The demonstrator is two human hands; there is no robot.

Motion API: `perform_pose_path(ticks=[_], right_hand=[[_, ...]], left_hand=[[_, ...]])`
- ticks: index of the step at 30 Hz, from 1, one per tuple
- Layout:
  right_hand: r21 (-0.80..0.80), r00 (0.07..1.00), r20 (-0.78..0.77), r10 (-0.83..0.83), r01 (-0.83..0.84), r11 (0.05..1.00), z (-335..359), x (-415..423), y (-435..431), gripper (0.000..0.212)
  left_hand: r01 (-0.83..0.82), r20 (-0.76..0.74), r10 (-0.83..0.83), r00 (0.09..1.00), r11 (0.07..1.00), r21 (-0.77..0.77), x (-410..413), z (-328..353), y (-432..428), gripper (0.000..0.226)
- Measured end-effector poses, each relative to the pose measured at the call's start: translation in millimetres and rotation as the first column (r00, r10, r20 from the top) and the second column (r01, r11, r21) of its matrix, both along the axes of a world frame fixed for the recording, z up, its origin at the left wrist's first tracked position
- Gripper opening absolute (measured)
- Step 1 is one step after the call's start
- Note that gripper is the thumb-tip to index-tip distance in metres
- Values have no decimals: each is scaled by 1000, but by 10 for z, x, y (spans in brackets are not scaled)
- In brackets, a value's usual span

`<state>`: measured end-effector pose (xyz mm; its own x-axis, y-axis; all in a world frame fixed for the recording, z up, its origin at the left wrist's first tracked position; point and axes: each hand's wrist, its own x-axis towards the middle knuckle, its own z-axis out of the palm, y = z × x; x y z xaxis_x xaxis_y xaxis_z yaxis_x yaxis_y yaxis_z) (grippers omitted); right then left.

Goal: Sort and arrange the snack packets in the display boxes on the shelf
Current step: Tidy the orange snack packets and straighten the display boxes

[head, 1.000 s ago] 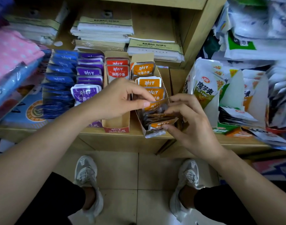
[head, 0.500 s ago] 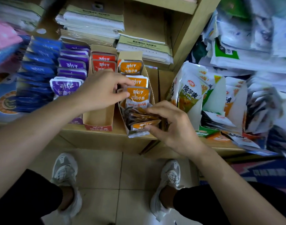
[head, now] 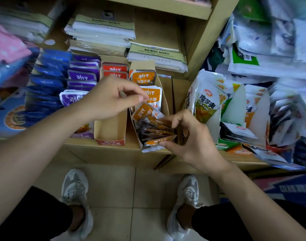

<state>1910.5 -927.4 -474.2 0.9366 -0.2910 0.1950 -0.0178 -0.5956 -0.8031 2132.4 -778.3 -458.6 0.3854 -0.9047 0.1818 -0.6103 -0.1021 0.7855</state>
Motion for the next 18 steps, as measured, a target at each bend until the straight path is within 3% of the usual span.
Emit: perform_pose_path(ticks=[3, 7, 11, 15, 18], right_hand=[[2, 1000, -14, 18, -18, 1000, 9, 1, -15, 51], [-34, 999, -6, 51, -51, 998, 3, -8, -40, 49], [-77, 996, 14, 92, -91, 993, 3, 5, -58, 48], [-64, 994, 6, 107, -107, 992, 21, 15, -66, 48], [-83, 994, 11, 109, -108, 991, 11, 17, -69, 47]], left_hand=[[-55, 395, 16, 918, 995, 88, 11, -132, -70, 25], [5, 501, -79, 862, 989, 148, -63, -188, -206, 30], [-93, 630, -81, 773, 967, 238, -75, -188, -317, 38], [-165, 642, -47, 766, 950, 266, -51, -68, -300, 30], [-113, 434, 21, 900, 976, 186, -15, 17, -236, 20]])
